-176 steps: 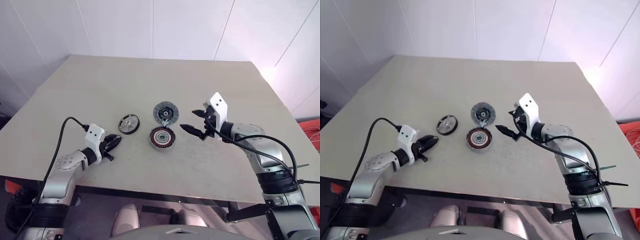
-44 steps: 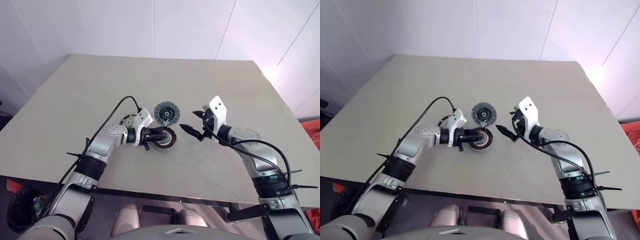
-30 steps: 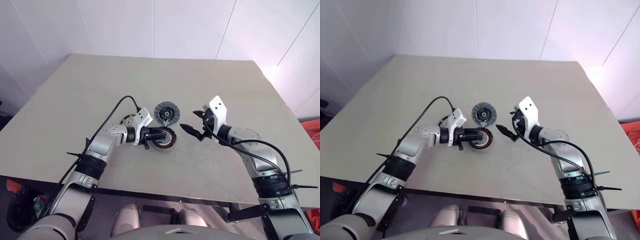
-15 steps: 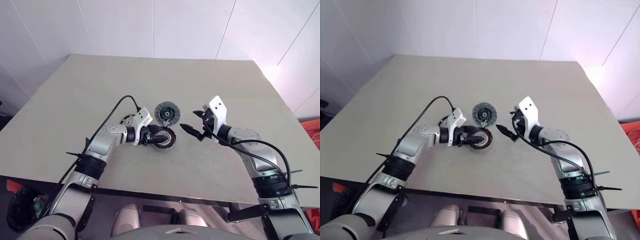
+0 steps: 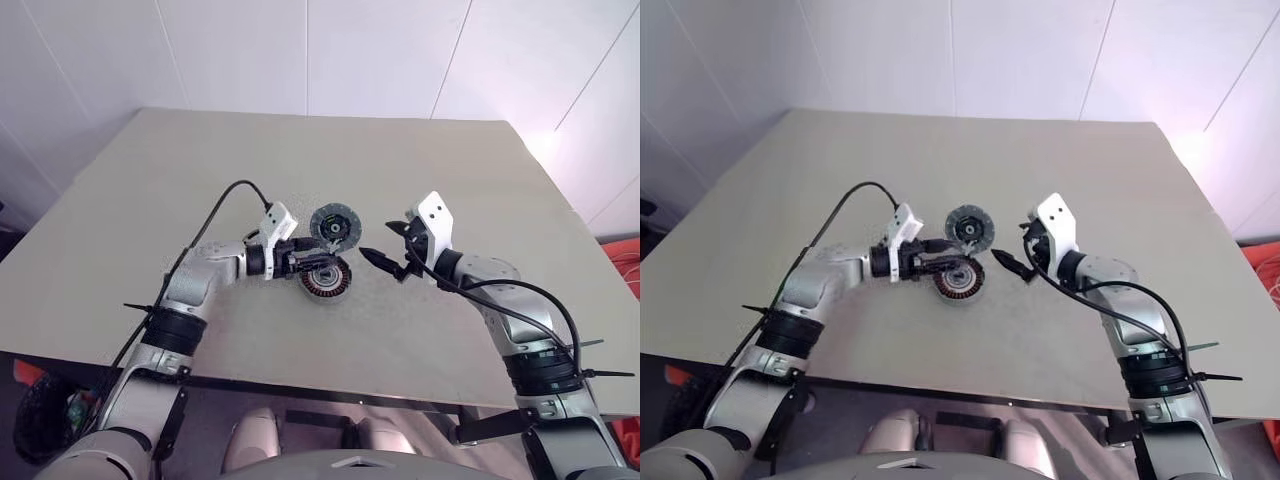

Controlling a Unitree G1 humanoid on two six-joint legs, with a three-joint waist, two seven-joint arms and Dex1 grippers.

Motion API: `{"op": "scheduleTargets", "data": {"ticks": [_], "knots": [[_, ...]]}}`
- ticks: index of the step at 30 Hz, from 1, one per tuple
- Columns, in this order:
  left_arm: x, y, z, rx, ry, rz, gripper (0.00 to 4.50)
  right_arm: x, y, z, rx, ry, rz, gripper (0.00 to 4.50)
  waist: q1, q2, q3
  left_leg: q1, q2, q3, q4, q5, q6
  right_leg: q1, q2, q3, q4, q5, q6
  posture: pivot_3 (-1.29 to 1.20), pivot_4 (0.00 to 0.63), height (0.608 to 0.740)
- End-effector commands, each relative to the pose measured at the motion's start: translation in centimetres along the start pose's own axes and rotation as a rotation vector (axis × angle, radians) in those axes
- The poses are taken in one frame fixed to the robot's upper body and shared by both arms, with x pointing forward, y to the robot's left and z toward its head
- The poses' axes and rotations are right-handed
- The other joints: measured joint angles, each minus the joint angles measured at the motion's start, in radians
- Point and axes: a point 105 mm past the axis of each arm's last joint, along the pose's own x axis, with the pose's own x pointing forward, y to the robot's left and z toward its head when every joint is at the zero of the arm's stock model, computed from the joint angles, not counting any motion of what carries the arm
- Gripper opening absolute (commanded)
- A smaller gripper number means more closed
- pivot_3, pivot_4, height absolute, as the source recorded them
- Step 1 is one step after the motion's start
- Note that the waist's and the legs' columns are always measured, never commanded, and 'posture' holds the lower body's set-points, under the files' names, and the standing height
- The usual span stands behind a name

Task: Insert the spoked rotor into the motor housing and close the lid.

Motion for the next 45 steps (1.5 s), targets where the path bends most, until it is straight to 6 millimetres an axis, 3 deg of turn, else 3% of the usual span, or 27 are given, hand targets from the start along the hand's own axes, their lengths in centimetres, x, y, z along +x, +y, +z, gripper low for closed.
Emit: {"op": "scheduleTargets", "data": {"ticks": [1, 7, 8, 11, 18, 31, 45], "knots": [[-1.2, -0.2, 1.8, 0.023, -0.043, 0.001, 3.07, 0.1, 0.0, 1.5, -0.030, -0.051, 0.004, 4.50, 0.000, 0.000, 0.000, 0.000, 0.000, 0.000, 0.000, 0.000, 0.000, 0.000, 0.000, 0.000, 0.000, 0.000, 0.000, 0.00, 0.000, 0.740], [-1.1, 0.1, 0.1, 0.042, 0.032, 0.037, 3.07, 0.4, 0.1, 1.5, -0.029, -0.054, 0.014, 4.50, 0.000, 0.001, 0.001, 0.000, 0.000, 0.000, 0.000, 0.000, 0.000, 0.000, 0.000, 0.000, 0.000, 0.000, 0.000, 0.00, 0.000, 0.740], [-0.9, 0.1, -0.1, 0.040, 0.036, 0.038, 2.89, 0.4, 0.2, 1.5, -0.029, -0.055, 0.014, 4.50, 0.000, 0.001, 0.001, 0.000, 0.000, 0.000, 0.000, 0.000, 0.000, 0.000, 0.000, 0.000, 0.000, 0.000, 0.000, 0.00, 0.000, 0.740], [-0.6, -0.2, -0.5, 0.032, 0.043, 0.022, 2.21, 0.4, 0.2, 1.5, -0.030, -0.056, 0.015, 4.50, 0.001, 0.001, 0.001, 0.000, 0.000, 0.000, 0.000, 0.000, 0.000, 0.000, 0.000, 0.000, 0.000, 0.000, 0.000, 0.00, 0.000, 0.740], [0.5, -0.2, -0.6, 0.028, 0.051, 0.020, 0.06, 0.4, 0.1, 1.5, -0.031, -0.057, 0.011, 4.50, 0.000, 0.002, 0.001, 0.000, 0.000, 0.000, 0.000, 0.000, 0.000, 0.000, 0.000, 0.000, 0.000, 0.000, 0.000, 0.00, 0.000, 0.740], [0.8, -0.7, -1.5, -0.048, 0.115, -0.016, 0.06, 0.3, -0.1, 1.4, -0.030, -0.059, -0.001, 4.50, 0.000, 0.002, 0.001, 0.000, 0.000, 0.000, 0.000, 0.000, 0.000, 0.000, 0.000, -0.001, 0.000, 0.000, 0.000, 0.00, 0.000, 0.740], [-0.6, 0.1, -2.4, -0.088, 0.158, 0.037, 0.06, 0.4, -0.5, 1.5, -0.028, -0.060, -0.024, 4.50, 0.000, 0.002, 0.001, 0.000, 0.000, 0.000, 0.000, 0.000, 0.000, 0.000, 0.000, -0.001, 0.000, 0.000, 0.000, 0.00, 0.000, 0.740]]}}
